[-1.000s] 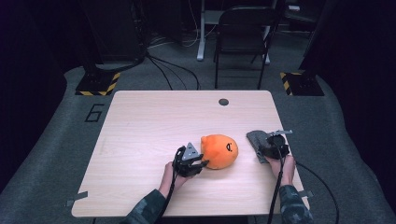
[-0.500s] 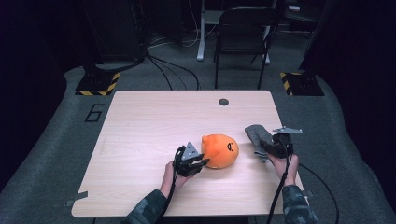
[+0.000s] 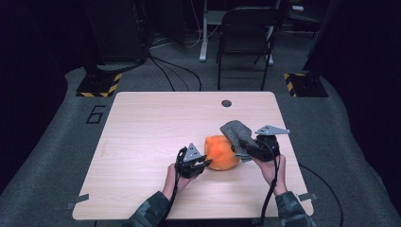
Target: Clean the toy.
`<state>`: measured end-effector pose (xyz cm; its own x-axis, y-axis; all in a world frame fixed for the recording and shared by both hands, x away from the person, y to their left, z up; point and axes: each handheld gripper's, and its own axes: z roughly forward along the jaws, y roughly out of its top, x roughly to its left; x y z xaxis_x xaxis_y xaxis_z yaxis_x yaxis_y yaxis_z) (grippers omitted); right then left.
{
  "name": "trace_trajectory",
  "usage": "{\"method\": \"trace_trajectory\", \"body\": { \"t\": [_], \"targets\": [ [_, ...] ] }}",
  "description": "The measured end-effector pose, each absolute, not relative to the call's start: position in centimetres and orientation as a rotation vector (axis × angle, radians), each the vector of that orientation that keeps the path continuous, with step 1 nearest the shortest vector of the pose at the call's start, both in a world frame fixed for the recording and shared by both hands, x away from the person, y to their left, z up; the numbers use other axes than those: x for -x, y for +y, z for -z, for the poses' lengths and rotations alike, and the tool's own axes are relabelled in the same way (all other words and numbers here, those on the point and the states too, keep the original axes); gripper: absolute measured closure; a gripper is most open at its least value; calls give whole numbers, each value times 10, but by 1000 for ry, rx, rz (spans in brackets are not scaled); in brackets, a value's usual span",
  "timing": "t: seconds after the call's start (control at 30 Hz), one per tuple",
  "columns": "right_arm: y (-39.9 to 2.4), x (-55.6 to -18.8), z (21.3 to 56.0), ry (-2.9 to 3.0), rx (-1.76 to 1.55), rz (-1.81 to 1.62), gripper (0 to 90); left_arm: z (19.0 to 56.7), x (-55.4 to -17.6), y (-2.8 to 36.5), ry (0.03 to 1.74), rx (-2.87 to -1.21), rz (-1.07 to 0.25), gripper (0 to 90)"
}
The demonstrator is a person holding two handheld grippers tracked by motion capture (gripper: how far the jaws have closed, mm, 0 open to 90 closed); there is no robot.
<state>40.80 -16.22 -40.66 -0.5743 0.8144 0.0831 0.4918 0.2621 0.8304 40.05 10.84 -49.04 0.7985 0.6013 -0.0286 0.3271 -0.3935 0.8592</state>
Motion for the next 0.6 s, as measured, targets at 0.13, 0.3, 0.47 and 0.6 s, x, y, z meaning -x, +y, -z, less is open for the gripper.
{"method": "trace_trajectory", "body": {
  "t": [0.13, 0.3, 0.47, 0.6],
  "targets": [
    [-142, -402, 404, 2208, -1130, -1228, 738, 490, -400, 108, 685, -2009, -360, 761],
    [-119, -402, 407, 2243, -1095, -1216, 737, 489, -398, 105, 680, -2004, -377, 766],
    [-97, -401, 415, 2289, -1038, -1167, 735, 488, -396, 104, 667, -2006, -377, 771],
    [-93, -402, 425, 2289, -1001, -1073, 736, 489, -397, 103, 662, -2007, -379, 774]
  ]
}}
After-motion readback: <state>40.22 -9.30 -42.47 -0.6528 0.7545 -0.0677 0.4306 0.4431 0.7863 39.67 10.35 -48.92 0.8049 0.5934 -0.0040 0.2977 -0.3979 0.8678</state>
